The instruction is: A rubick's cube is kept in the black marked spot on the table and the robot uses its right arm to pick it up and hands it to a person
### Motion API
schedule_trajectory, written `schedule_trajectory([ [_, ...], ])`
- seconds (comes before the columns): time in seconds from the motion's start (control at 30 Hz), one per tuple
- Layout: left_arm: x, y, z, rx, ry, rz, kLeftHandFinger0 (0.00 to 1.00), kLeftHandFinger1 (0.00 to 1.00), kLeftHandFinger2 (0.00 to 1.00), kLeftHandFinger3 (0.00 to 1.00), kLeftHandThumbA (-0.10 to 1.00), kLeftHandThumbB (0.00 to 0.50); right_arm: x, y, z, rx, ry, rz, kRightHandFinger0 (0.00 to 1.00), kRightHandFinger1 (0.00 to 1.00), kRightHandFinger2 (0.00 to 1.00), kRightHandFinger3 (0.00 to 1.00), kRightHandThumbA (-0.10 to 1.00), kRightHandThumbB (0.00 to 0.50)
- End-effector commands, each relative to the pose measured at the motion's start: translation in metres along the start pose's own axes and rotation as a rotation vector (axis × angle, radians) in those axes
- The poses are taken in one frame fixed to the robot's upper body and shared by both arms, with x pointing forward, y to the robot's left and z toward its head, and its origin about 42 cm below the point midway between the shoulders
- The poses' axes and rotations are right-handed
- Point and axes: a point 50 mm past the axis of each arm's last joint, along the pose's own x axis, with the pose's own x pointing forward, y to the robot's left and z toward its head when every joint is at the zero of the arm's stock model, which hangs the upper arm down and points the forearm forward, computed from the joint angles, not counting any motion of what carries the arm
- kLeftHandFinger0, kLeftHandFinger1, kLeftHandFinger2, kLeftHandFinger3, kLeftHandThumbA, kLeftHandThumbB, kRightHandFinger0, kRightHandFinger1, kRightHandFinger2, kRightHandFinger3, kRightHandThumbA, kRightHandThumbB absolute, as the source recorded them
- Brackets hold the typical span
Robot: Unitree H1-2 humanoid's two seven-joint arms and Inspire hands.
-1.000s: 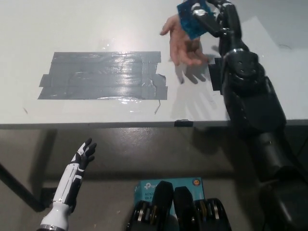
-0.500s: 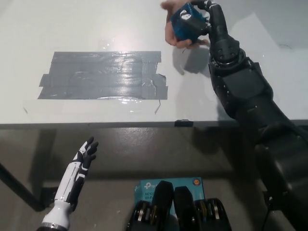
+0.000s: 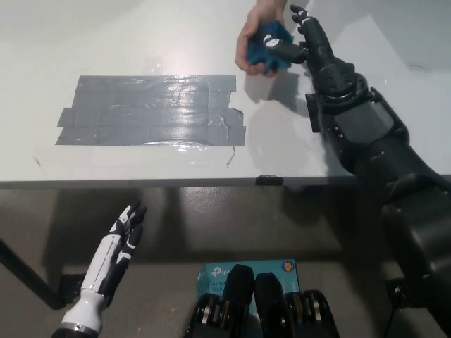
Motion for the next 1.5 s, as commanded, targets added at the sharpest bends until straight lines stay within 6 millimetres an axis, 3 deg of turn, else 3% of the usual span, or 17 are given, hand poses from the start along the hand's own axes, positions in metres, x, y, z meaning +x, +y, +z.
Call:
schedule_trajectory([
  [0.0, 0.003, 0.005, 0.012, 0.030, -0.039, -0.017, 1.00, 1.00, 1.00, 1.00, 0.93, 0.260, 0.003, -0.019, 0.023, -0.011, -0.096, 0.039, 1.00, 1.00, 1.00, 1.00, 0.69, 0.499],
  [0.2, 0.004, 0.005, 0.012, 0.028, -0.042, -0.018, 1.00, 1.00, 1.00, 1.00, 0.91, 0.249, -0.008, -0.045, 0.048, 0.017, -0.214, 0.007, 1.00, 1.00, 1.00, 1.00, 0.72, 0.498],
  [0.23, 0.005, 0.005, 0.012, 0.019, -0.042, -0.019, 1.00, 1.00, 1.00, 1.00, 0.90, 0.245, -0.017, -0.054, 0.059, 0.023, -0.261, -0.006, 1.00, 1.00, 1.00, 1.00, 0.70, 0.468],
  [0.33, 0.005, 0.004, 0.011, 0.007, -0.039, -0.020, 1.00, 1.00, 1.00, 1.00, 0.90, 0.248, -0.037, -0.071, 0.076, 0.076, -0.364, -0.021, 1.00, 1.00, 1.00, 1.00, 0.66, 0.483],
  [0.37, 0.005, 0.004, 0.011, 0.009, -0.038, -0.019, 1.00, 1.00, 1.00, 1.00, 0.90, 0.249, -0.045, -0.076, 0.081, 0.086, -0.397, -0.027, 1.00, 1.00, 1.00, 1.00, 0.66, 0.484],
  [0.43, 0.006, 0.004, 0.010, 0.029, -0.035, -0.022, 1.00, 1.00, 1.00, 1.00, 0.92, 0.250, -0.088, -0.096, 0.089, 0.081, -0.527, -0.032, 1.00, 1.00, 1.00, 1.00, 0.76, 0.498],
  [0.53, 0.006, 0.006, 0.011, 0.030, -0.035, -0.018, 1.00, 1.00, 1.00, 1.00, 0.92, 0.248, -0.121, -0.105, 0.087, 0.069, -0.596, -0.043, 1.00, 1.00, 1.00, 1.00, 0.81, 0.500],
  [0.57, 0.006, 0.006, 0.011, 0.030, -0.036, -0.017, 1.00, 1.00, 1.00, 1.00, 0.91, 0.246, -0.136, -0.108, 0.083, 0.062, -0.630, -0.046, 1.00, 1.00, 1.00, 1.00, 0.82, 0.483],
  [0.6, 0.007, 0.007, 0.010, 0.026, -0.034, -0.015, 1.00, 1.00, 1.00, 1.00, 0.91, 0.244, -0.172, -0.113, 0.072, 0.041, -0.688, -0.031, 1.00, 1.00, 1.00, 1.00, 0.83, 0.465],
  [0.7, 0.007, 0.008, 0.009, 0.025, -0.031, -0.012, 1.00, 1.00, 1.00, 1.00, 0.91, 0.242, -0.212, -0.115, 0.056, 0.006, -0.740, -0.009, 1.00, 1.00, 1.00, 1.00, 0.84, 0.453],
  [0.77, 0.008, 0.008, 0.008, 0.034, -0.029, -0.011, 1.00, 1.00, 1.00, 1.00, 0.91, 0.249, -0.251, -0.116, 0.037, -0.003, -0.796, 0.020, 1.00, 1.00, 1.00, 1.00, 0.84, 0.443],
  [0.83, 0.009, 0.008, 0.008, 0.033, -0.027, -0.008, 1.00, 1.00, 1.00, 1.00, 0.91, 0.256, -0.266, -0.115, 0.030, -0.004, -0.809, 0.030, 1.00, 1.00, 1.00, 1.00, 0.85, 0.454],
  [0.9, 0.009, 0.008, 0.006, 0.029, -0.023, -0.006, 1.00, 1.00, 1.00, 1.00, 0.91, 0.259, -0.297, -0.113, 0.013, -0.004, -0.819, 0.045, 1.00, 1.00, 1.00, 1.00, 0.86, 0.445],
  [1.0, 0.012, 0.011, 0.006, 0.034, -0.022, -0.003, 1.00, 1.00, 1.00, 1.00, 0.90, 0.255, -0.327, -0.110, -0.006, 0.025, -0.827, 0.071, 1.00, 1.00, 1.00, 1.00, 0.86, 0.449],
  [1.2, 0.013, 0.010, 0.005, 0.026, -0.026, -0.002, 1.00, 1.00, 1.00, 1.00, 0.87, 0.248, -0.367, -0.097, -0.034, 0.072, -0.818, 0.103, 1.00, 1.00, 1.00, 1.00, 0.78, 0.432],
  [1.47, 0.015, 0.011, 0.004, 0.042, -0.026, 0.000, 1.00, 1.00, 1.00, 1.00, 0.85, 0.250, -0.355, -0.079, -0.085, 0.160, -0.694, 0.085, 1.00, 1.00, 1.00, 1.00, 0.84, 0.440],
])
